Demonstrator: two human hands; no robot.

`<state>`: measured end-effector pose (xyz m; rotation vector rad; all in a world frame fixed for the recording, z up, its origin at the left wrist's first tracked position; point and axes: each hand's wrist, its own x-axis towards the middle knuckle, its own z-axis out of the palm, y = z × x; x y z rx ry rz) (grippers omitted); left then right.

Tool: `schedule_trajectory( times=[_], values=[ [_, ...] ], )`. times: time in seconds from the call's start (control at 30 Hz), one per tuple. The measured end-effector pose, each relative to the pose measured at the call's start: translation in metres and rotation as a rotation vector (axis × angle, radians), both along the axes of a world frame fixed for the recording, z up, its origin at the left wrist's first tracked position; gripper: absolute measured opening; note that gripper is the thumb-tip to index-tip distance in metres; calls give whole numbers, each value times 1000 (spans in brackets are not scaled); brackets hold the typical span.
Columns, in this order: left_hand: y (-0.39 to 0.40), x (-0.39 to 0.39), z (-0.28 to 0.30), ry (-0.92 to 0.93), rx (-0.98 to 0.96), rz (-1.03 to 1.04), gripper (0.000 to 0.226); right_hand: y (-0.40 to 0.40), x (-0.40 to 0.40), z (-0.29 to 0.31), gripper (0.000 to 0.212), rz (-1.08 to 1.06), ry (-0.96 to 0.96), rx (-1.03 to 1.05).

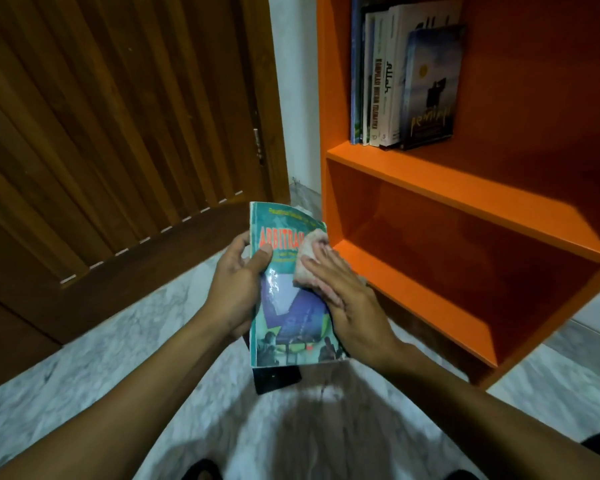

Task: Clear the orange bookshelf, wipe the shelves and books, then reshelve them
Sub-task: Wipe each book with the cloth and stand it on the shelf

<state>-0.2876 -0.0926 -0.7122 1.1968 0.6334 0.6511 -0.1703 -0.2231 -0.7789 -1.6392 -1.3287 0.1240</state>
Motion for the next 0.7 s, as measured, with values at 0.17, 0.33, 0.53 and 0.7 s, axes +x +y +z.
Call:
schedule_trajectory(
  times=[0.17, 0.33, 0.53, 0.7],
  values=[
    [23, -10, 2, 10, -86, 197, 26, -3, -18, -21, 71, 111, -42, 46],
    [42, -22, 15, 0, -26, 271, 24, -10, -28, -22, 49, 208, -40, -23],
    [42, -25, 21, 52, 121, 250, 16, 2, -12, 27, 18, 116, 308, -43],
    [14, -16, 12, 137, 208, 121, 15, 14, 16, 59, 32, -254, 522, 223]
  ],
)
